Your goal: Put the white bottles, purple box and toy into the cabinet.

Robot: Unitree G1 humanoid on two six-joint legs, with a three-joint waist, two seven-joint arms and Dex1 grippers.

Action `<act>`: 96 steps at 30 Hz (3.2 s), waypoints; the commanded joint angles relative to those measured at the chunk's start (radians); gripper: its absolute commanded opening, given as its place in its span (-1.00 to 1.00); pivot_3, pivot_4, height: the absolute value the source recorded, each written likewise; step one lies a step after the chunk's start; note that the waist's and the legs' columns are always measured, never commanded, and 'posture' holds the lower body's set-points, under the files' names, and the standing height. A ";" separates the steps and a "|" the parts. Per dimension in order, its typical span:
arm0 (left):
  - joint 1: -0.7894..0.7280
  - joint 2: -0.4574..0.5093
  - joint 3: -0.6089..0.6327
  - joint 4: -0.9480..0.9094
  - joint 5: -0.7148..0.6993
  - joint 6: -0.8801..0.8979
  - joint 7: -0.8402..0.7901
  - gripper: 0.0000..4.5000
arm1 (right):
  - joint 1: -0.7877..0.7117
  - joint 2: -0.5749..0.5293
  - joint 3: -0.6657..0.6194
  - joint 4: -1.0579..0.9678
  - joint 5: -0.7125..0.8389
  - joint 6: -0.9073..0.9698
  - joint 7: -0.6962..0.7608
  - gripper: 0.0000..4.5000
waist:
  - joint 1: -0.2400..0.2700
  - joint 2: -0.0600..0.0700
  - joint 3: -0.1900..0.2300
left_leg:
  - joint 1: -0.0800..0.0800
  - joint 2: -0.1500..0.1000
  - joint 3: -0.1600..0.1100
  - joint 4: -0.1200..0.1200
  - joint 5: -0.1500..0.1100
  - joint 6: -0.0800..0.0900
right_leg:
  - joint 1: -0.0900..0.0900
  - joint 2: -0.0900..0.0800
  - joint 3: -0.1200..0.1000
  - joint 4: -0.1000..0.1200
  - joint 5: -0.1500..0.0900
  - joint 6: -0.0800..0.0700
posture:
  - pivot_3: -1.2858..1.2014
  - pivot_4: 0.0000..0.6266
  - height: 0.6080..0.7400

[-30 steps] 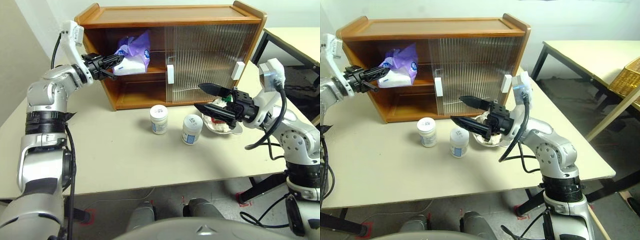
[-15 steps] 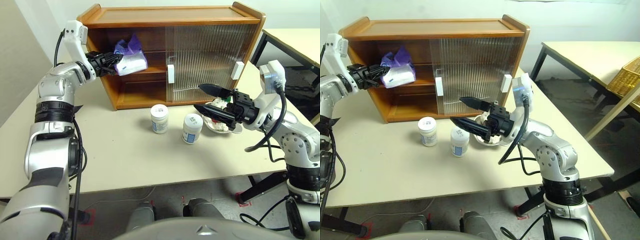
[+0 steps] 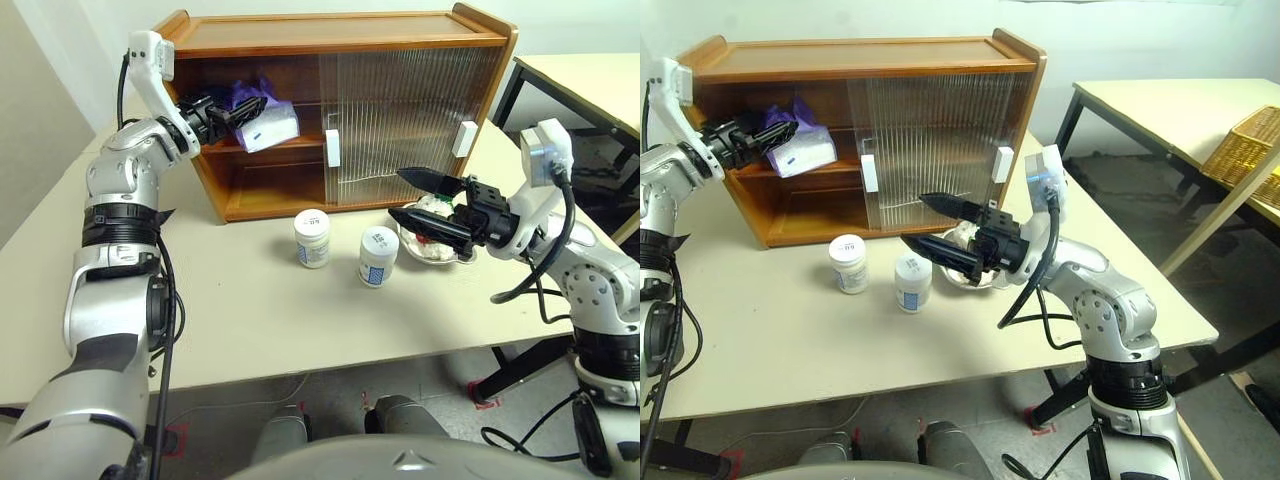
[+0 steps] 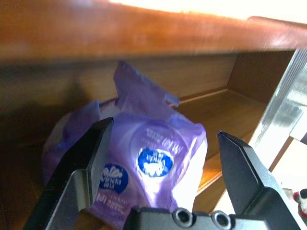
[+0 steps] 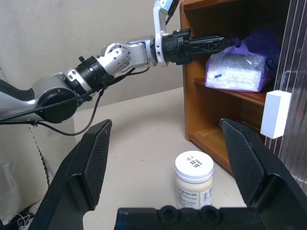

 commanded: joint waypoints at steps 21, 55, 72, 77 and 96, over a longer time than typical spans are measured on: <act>0.277 0.004 0.083 -0.585 -0.224 0.364 0.089 0.80 | -0.039 -0.013 0.008 0.022 -0.002 0.013 0.034 1.00 | 0.016 0.000 0.000 | 0.001 -0.001 0.006 0.000 0.000 0.000 | 0.000 0.000 0.003 -0.001 0.002 -0.004 | -0.05 -1.00 1.00; 0.258 -0.197 0.013 -0.252 0.055 -0.014 0.431 -0.99 | -0.023 -0.024 -0.005 0.000 0.009 0.022 0.012 1.00 | 0.011 -0.001 0.000 | 0.002 -0.002 0.005 0.002 0.001 0.001 | 0.001 0.000 0.004 -0.001 0.006 0.000 | -0.08 -0.99 1.00; 0.302 -0.213 0.013 -0.436 -0.079 0.076 0.319 -0.99 | -0.028 -0.025 -0.003 0.006 0.006 0.022 0.015 1.00 | 0.009 -0.001 0.000 | 0.000 -0.004 0.006 0.002 0.000 0.000 | 0.001 0.000 0.004 -0.003 0.005 0.000 | -0.08 -1.00 1.00; 0.408 -0.164 0.029 -0.626 -0.182 0.177 0.229 -0.83 | -0.030 -0.025 -0.001 0.010 0.006 0.021 0.018 1.00 | 0.003 -0.001 0.000 | 0.000 -0.004 0.006 0.002 0.000 0.000 | 0.001 0.000 0.004 -0.003 0.005 0.001 | -0.07 -1.00 1.00; 0.823 0.045 -0.011 -0.596 -0.179 -0.110 -0.348 0.99 | -0.055 -0.020 0.009 0.036 -0.004 0.014 0.039 1.00 | 0.013 0.002 -0.002 | -0.001 0.005 -0.011 -0.001 -0.007 -0.011 | -0.007 -0.004 0.012 -0.003 0.006 -0.009 | -0.06 -1.00 1.00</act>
